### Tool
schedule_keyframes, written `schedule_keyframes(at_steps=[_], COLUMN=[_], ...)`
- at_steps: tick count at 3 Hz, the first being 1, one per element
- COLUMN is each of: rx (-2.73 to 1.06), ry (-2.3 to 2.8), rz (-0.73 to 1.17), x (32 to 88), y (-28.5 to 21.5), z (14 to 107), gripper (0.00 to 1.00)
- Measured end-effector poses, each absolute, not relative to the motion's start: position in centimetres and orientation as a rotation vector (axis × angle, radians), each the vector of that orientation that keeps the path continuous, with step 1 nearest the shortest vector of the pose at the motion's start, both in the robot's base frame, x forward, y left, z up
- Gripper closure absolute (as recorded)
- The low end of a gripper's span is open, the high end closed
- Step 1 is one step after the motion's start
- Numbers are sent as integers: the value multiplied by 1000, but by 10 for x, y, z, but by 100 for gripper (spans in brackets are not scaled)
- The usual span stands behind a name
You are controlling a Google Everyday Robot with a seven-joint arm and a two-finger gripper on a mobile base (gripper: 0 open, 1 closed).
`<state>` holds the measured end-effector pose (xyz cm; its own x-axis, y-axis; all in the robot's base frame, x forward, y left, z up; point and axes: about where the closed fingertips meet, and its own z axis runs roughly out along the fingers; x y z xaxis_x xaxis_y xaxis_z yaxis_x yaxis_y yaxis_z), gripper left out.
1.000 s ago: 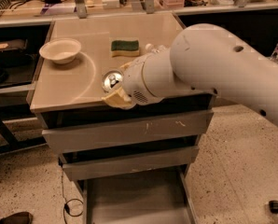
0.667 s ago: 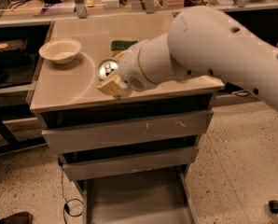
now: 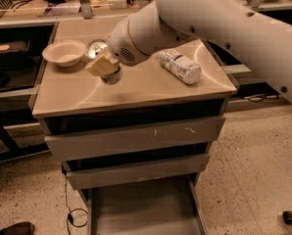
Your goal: Pick 7up can from bottom drawer and place on counter
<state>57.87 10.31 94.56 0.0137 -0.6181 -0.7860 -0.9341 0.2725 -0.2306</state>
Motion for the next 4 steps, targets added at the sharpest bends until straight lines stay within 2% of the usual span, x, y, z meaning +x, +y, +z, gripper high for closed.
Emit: schedule_keyframes(at_steps=[2, 4], rx=[-1555, -1637], ry=[1706, 1737], rz=[611, 735], x=[609, 636], y=[150, 173], z=[916, 887], gripper=[100, 100])
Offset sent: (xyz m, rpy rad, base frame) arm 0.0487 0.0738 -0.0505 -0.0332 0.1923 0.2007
